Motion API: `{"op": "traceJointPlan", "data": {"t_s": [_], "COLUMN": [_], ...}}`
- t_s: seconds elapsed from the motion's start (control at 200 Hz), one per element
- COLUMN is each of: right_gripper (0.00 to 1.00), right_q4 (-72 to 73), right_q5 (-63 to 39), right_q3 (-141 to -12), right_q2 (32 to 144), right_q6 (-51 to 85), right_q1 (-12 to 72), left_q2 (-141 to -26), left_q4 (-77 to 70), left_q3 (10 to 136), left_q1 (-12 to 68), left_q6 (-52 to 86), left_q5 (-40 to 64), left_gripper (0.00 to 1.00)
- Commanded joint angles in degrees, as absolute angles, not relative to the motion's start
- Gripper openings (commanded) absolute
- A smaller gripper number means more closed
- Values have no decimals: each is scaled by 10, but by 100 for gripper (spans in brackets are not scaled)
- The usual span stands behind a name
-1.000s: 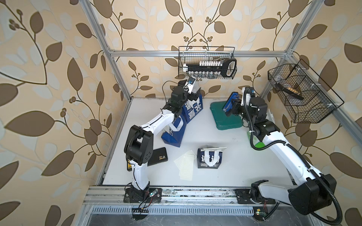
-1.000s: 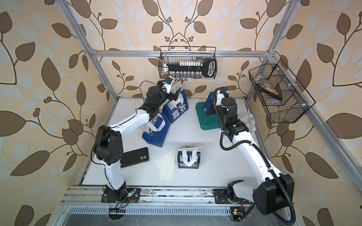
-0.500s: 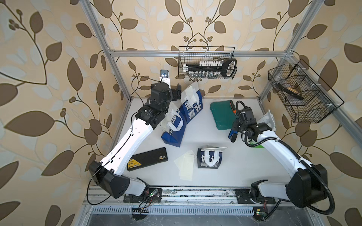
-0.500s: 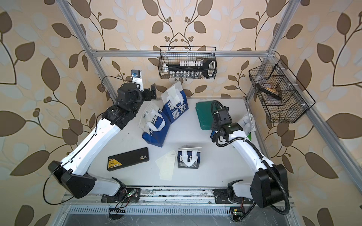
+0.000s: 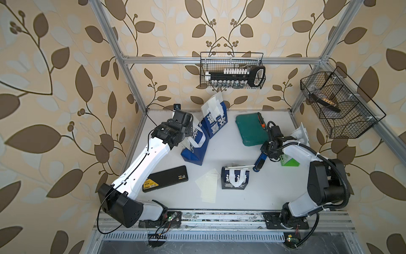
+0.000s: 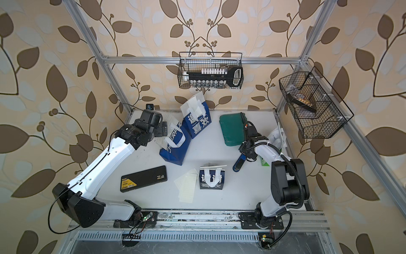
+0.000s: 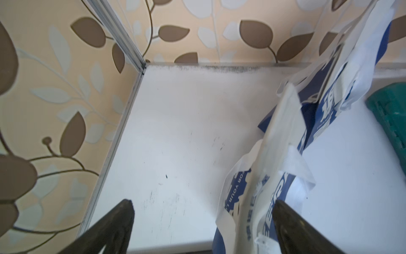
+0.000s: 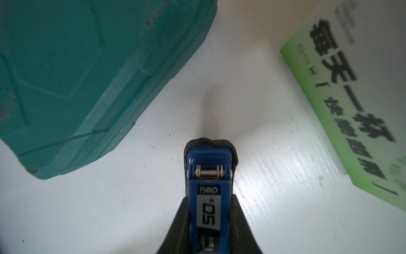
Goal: Staple the receipts to the bags
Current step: Place the stapler at the center of the board, then pick up the takeout bag from the center of the board.
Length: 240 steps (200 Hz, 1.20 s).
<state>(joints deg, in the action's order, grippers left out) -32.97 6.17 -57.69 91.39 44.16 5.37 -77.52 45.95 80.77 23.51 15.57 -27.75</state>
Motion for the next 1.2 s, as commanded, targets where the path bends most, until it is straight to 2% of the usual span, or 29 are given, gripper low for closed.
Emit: {"op": "traceJointPlan", "data": {"t_s": [0.0,0.12,0.215,0.27,0.405,0.45,0.595,0.64,0.785,0.915,1.195], "right_gripper": [0,0,2,8,33,37,54,56,55,55,57], "right_q4": [-321,-310,-309,-310,-297,-295,-304,-305,-255,-238,-413], "right_q5": [58,47,47,48,37,38,65,50,-84,-126,-228], "right_q3": [-569,-558,-555,-556,-556,-559,-592,-608,-641,-644,-705], "right_q2": [922,924,926,927,913,904,860,843,764,676,599], "right_q6": [456,468,472,474,460,448,384,354,208,72,-139], "right_q1": [51,51,50,50,51,53,72,77,117,197,312], "left_q2": [-751,-756,-748,-747,-747,-748,-772,-787,-842,-855,-850], "left_q4": [471,457,424,414,400,393,363,362,401,429,407], "left_q3": [786,763,746,741,739,740,756,767,828,853,840], "left_q1": [222,214,214,214,214,214,214,215,215,214,214], "left_q6": [174,169,165,158,130,121,50,19,-63,-120,-146], "left_q5": [-189,-116,-60,-44,-31,-34,-22,-16,22,102,142], "left_gripper": [99,99,89,75,45,33,9,0,0,0,0]}}
